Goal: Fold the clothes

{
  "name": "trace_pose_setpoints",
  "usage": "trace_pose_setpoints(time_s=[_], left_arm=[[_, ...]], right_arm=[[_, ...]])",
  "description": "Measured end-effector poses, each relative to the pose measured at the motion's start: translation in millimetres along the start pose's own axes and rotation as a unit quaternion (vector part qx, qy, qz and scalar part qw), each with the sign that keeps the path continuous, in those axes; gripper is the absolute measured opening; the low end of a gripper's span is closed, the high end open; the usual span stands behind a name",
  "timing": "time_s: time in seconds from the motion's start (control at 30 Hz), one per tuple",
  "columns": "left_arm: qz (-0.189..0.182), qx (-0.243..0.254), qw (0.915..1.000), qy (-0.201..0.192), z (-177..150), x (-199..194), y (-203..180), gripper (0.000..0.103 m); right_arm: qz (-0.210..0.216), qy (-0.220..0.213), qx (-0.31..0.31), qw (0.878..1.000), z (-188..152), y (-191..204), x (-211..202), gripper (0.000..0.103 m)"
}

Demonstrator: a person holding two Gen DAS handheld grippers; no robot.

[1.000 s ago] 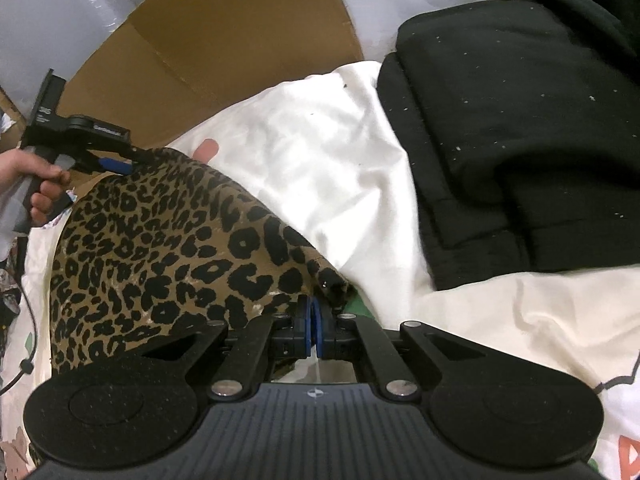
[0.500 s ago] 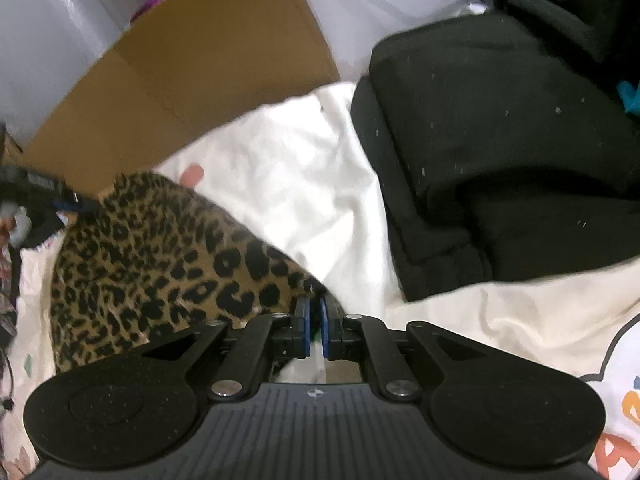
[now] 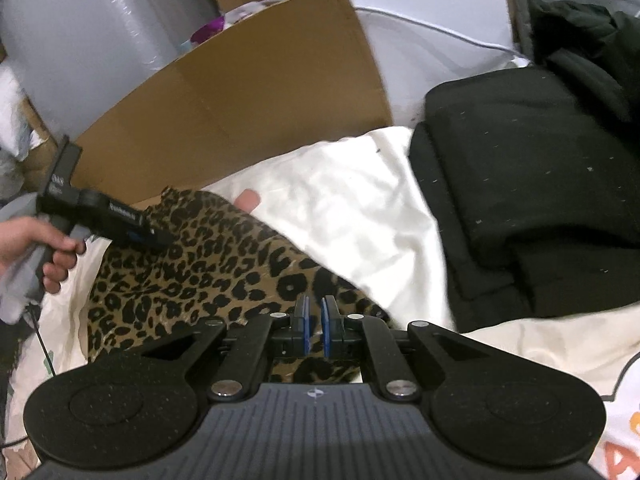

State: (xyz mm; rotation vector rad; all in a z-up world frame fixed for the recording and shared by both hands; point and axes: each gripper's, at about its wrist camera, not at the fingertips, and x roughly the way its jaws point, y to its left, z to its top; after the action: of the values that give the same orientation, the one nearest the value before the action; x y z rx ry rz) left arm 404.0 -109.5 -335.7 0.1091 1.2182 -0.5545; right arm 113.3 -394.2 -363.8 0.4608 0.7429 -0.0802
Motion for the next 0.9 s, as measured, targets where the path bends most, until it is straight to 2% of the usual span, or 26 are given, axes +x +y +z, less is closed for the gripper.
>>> trace_pose_setpoints(time_s=[0.2,0.37,0.63,0.73,0.9], left_arm=[[-0.017,0.027,0.9993,-0.020,-13,-52,-2,0.030],[-0.020,0.029,0.9989,-0.031,-37,-71,0,0.032],[0.000,0.006,0.9992,-0.040,-58,-31,28,0.031],[-0.012,-0.023,0.9989,-0.039,-59,-13,42,0.030],[-0.012,-0.009,0.9980,-0.061,-64,-10,41,0.030]], right_arm=[[0.012,0.027,-0.010,1.000,-9,15,13,0.006],[0.011,0.048,-0.021,0.999,-15,25,21,0.006],[0.005,0.079,-0.049,0.996,-28,34,29,0.007],[-0.009,0.089,-0.050,0.995,-33,30,33,0.015],[-0.012,0.093,-0.059,0.994,-35,28,33,0.015]])
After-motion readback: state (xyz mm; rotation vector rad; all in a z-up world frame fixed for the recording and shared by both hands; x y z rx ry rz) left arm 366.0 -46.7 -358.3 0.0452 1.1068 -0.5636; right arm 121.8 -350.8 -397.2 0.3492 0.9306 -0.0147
